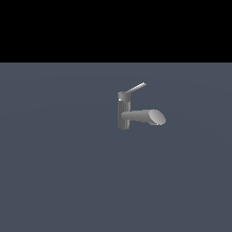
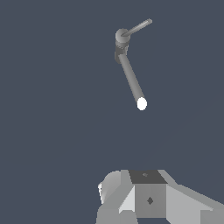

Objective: Turn on the faucet by rotating a designated handle.

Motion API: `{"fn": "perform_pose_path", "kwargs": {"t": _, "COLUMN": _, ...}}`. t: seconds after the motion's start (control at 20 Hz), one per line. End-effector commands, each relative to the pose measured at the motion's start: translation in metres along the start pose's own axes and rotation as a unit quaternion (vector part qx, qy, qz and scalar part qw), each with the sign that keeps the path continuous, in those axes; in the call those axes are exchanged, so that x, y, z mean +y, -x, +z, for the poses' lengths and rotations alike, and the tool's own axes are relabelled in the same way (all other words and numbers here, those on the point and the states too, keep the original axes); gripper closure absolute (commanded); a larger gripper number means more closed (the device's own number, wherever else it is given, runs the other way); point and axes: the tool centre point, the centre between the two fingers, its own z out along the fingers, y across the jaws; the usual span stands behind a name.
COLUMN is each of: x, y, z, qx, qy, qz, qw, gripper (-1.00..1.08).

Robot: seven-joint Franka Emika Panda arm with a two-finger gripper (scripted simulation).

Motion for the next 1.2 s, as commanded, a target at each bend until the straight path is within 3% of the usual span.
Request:
{"fn": "perform_pose_path", "kwargs": {"t": 0.0, "x": 0.000, "y": 0.000, "z": 0.000, "qx": 0.000, "qy": 0.000, "qz": 0.000, "qw": 1.0000, "gripper": 1.08}}
{"fn": "perform_pose_path", "kwargs": {"t": 0.55, "x": -0.010, "y": -0.021, "z": 0.018, "qx": 0.000, "qy": 0.000, "qz": 0.036, "qw": 0.9993, "gripper": 1.08}}
{"fn": "perform_pose_path", "kwargs": {"t": 1.15, "x": -0.030, "y": -0.092, "z": 0.077, "qx": -0.002, "qy": 0.001, "qz": 0.152, "qw": 0.9883, "gripper": 1.08}}
